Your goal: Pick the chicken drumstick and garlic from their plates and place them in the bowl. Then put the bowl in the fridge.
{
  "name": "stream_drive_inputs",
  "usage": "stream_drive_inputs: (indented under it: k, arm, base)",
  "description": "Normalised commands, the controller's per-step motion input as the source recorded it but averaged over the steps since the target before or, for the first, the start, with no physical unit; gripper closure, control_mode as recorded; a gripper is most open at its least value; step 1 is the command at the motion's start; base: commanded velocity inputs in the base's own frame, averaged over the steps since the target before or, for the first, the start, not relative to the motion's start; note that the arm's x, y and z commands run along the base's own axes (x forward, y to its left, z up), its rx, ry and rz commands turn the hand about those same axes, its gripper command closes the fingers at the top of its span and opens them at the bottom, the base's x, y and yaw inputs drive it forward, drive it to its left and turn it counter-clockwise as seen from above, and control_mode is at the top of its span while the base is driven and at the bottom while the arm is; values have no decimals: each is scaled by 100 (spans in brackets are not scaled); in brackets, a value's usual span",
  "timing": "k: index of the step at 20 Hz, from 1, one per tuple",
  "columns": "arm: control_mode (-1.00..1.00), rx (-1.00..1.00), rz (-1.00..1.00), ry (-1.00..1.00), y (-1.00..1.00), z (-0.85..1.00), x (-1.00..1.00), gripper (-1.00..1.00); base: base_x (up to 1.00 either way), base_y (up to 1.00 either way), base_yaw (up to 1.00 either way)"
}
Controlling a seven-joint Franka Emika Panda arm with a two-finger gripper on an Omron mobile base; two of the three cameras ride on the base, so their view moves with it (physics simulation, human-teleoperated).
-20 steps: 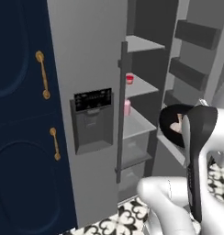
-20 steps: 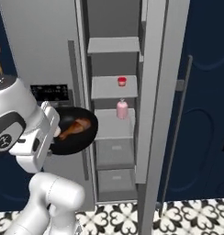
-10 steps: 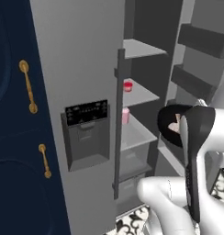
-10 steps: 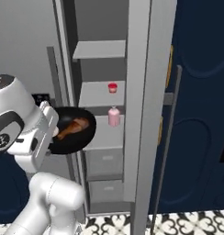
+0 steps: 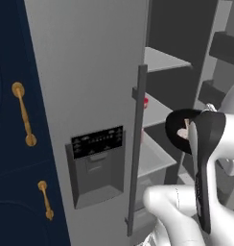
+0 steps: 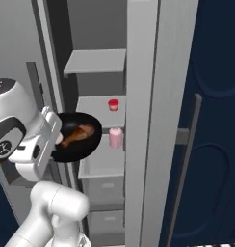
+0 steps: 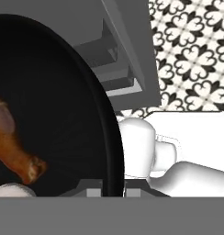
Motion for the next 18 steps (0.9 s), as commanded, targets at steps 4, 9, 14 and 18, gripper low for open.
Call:
stream_drive_inputs:
  k: [4, 9, 14, 18]
  arm:
    - [100, 0, 0, 0, 0, 0, 0, 100]
    - [-100, 0, 0, -4, 0, 2, 0, 100]
    - [-100, 0, 0, -16, 9, 53, -2, 100]
    - [-100, 0, 3, -11, 0, 84, 0, 100]
  base:
    - [66, -21, 0]
    - [16, -19, 0]
    - [0, 0, 0]
    - [0, 0, 0]
